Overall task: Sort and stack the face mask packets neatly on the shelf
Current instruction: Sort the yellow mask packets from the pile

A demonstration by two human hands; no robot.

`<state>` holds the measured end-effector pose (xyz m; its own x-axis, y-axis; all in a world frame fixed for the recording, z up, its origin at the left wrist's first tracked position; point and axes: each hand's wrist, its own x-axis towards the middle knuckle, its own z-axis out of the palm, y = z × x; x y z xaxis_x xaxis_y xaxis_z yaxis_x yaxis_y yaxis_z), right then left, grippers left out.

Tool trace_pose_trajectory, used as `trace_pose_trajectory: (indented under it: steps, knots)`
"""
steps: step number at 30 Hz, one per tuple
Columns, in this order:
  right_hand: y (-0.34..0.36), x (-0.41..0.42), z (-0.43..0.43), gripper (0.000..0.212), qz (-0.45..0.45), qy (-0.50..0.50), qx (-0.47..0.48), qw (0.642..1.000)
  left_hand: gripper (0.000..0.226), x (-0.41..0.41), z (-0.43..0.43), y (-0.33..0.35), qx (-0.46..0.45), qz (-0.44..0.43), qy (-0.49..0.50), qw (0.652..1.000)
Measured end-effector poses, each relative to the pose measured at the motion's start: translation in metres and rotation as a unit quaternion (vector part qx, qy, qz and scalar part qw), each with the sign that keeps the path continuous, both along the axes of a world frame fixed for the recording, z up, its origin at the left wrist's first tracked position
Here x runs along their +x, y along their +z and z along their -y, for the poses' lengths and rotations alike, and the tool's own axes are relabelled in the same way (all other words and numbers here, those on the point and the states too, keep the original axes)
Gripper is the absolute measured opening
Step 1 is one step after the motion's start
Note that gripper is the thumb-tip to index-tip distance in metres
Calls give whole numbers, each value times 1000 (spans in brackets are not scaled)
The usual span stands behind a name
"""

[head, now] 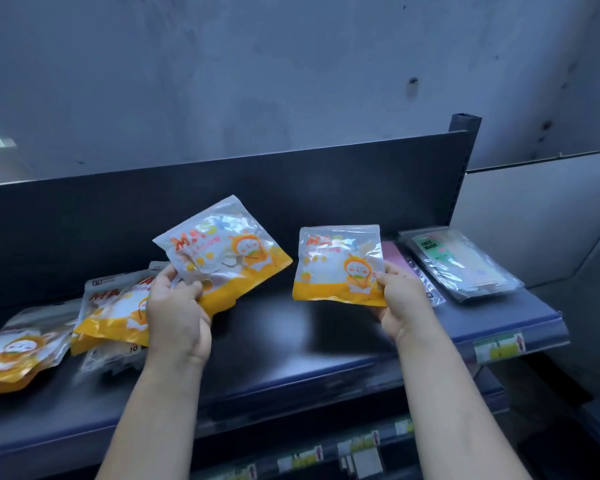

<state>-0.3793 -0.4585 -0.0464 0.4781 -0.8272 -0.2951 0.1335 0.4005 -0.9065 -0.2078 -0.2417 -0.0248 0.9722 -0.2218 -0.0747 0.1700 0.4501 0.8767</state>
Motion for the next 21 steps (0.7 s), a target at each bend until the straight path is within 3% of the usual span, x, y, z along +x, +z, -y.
trace_pose_trajectory:
  steps: [6,11,16,19,21]
  knots:
    - [-4,34,5,38,-94,67,-67,991,49,14,-15,-3,-45,-19,5,999]
    - [-15,59,5,14,-155,50,-156,974,50,17,-14,-8,-24,-43,-21,999]
    - [-13,70,4,22,-241,74,-264,931,47,20,-4,-8,-2,-55,-40,998]
    - [-15,73,-4,53,-259,67,-319,909,47,14,6,-7,7,-50,-56,997]
    - [-15,72,-20,60,-228,21,-366,902,46,13,15,-8,13,-56,-65,996]
